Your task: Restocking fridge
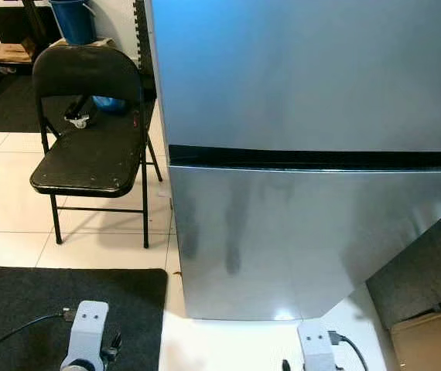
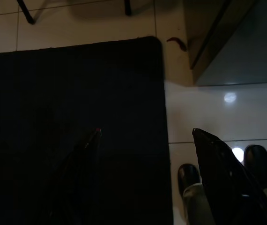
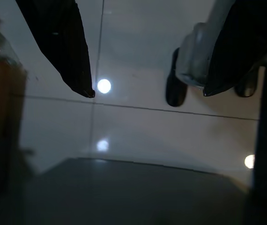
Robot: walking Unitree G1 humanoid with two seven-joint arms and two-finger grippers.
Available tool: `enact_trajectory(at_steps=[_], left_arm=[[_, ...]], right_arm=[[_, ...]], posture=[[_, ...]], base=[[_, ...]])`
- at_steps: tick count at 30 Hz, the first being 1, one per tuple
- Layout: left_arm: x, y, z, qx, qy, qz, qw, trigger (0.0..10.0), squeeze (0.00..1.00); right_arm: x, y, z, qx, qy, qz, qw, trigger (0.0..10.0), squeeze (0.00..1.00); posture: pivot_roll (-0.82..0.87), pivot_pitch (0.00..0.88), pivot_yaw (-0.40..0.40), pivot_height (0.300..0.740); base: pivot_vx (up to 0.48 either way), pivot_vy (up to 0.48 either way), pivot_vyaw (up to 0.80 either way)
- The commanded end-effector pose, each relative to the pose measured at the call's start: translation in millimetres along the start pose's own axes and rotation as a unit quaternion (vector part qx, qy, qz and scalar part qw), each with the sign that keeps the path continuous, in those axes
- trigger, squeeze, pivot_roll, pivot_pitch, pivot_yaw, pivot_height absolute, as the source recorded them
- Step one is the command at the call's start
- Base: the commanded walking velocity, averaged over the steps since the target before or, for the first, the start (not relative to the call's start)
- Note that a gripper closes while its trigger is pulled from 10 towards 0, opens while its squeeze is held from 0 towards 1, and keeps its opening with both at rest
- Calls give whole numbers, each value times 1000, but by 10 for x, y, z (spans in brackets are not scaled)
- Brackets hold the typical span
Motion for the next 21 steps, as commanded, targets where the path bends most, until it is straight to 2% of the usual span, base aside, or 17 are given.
enact_trajectory(at_steps=[1,5,21], left_arm=[[-123,55,42,7,18,-9,1000,10000,0],[-136,42,40,4,19,-12,1000,10000,0],[-113,20,19,-1,17,-21,1000,10000,0]], right_arm=[[-101,1,29,-4,17,-5,1000,10000,0],[-121,-5,33,-9,21,-19,1000,10000,0],[-155,-38,50,-12,22,-16,1000,10000,0]], posture=[[-122,169,-2,717],[-122,167,-2,717],[-126,155,2,717]], base=[[0,0,0],[0,0,0],[0,0,0]])
Point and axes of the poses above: a point about 5 cm out from each wrist's last joint towards the gripper, its own z axis pointing back from the gripper into the wrist, its own x axis along the axis of the wrist's last joint, y = z × x, the point moved 1 cm from there along -z, pointing out of the wrist towards the gripper, and after that the axes turned 1 degree about z, right-handed, at the moved point
